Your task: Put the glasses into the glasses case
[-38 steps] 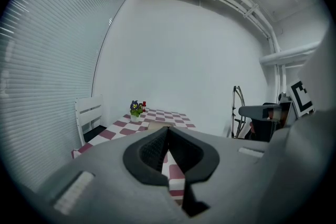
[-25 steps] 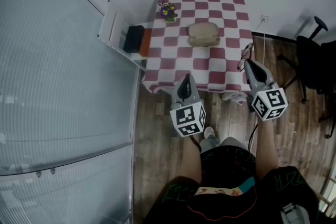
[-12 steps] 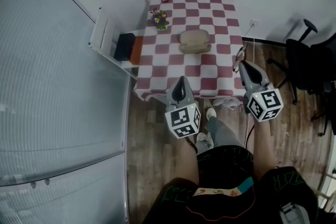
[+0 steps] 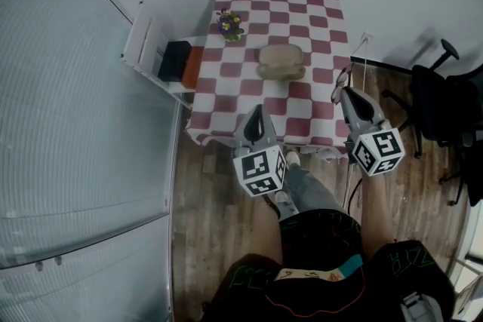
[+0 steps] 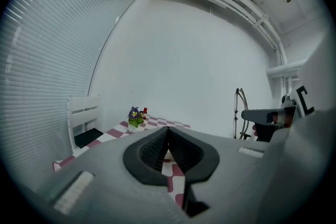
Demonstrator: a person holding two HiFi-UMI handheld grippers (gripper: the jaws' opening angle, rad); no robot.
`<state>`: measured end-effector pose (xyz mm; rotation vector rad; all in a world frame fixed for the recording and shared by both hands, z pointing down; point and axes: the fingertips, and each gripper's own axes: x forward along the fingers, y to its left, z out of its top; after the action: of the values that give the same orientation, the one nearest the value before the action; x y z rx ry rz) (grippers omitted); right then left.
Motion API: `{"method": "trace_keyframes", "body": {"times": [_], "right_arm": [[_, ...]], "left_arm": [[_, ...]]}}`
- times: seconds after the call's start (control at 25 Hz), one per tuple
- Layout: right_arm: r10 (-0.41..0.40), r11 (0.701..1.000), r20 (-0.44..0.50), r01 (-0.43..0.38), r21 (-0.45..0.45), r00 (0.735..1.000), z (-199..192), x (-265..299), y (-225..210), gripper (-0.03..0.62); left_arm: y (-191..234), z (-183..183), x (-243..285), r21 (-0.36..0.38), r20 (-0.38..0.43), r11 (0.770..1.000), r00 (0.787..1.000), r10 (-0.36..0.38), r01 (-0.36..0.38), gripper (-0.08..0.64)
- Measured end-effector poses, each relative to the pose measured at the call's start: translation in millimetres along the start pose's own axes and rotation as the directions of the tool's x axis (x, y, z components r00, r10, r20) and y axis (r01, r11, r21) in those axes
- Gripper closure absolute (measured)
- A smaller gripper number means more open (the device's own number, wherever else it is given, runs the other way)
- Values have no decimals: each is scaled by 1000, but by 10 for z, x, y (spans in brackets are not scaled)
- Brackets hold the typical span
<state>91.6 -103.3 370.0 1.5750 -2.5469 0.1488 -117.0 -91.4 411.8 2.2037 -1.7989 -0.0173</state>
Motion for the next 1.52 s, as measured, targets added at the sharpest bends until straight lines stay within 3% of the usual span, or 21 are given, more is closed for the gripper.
{"method": "trace_keyframes", "body": {"times": [1.0, 1.52], "right_arm": [[30, 998, -87, -24, 63, 996, -398, 1013, -713, 575], [87, 994, -71, -82, 70, 994, -273, 1497, -943, 575]], "left_arm": [[196, -420, 1130, 31, -169, 998, 984, 61, -57, 551], [310, -203, 1457, 89, -180, 993, 979, 93, -78, 551]]}}
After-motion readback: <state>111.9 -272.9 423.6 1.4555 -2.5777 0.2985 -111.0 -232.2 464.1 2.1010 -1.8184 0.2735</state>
